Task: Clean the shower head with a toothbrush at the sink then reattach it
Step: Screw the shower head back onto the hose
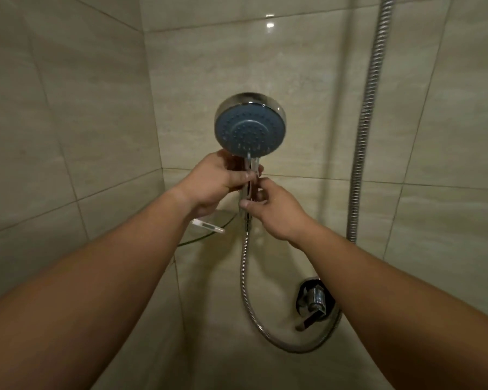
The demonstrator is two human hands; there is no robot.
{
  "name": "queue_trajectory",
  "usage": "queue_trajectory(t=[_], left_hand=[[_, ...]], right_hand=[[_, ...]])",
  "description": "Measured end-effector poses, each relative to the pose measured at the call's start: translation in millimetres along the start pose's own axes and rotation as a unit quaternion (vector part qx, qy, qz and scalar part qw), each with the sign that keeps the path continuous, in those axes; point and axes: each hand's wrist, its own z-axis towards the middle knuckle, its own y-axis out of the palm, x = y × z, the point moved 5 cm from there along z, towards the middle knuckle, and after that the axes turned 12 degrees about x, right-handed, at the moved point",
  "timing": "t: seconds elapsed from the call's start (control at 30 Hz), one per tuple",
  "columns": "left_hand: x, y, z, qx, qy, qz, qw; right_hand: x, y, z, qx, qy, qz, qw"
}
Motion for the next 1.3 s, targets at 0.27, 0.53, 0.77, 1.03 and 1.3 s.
queue_trajectory(t=[0.27, 0.53, 0.77, 1.03, 1.3], left_hand=[[16, -3, 18, 0.044, 0.034, 0.002, 0.998], [62, 0, 45, 0.053, 0.071, 0.047, 0.995], [140, 1, 94, 0.059, 0.136, 0.079, 0.986], [214, -4, 115, 0.117, 0.204, 0.134, 0.963], [269, -9, 145, 0.157, 0.219, 0.132, 0.954]], right_hand=[[-26, -21, 26, 0.055, -0.053, -0.102, 0.992], [-65, -48, 63, 0.073, -0.078, -0.133, 0.985], [-131, -96, 112, 0.119, -0.133, -0.152, 0.972], [-193, -131, 151, 0.171, -0.183, -0.157, 0.955], [-244, -151, 185, 0.173, -0.216, -0.157, 0.948]])
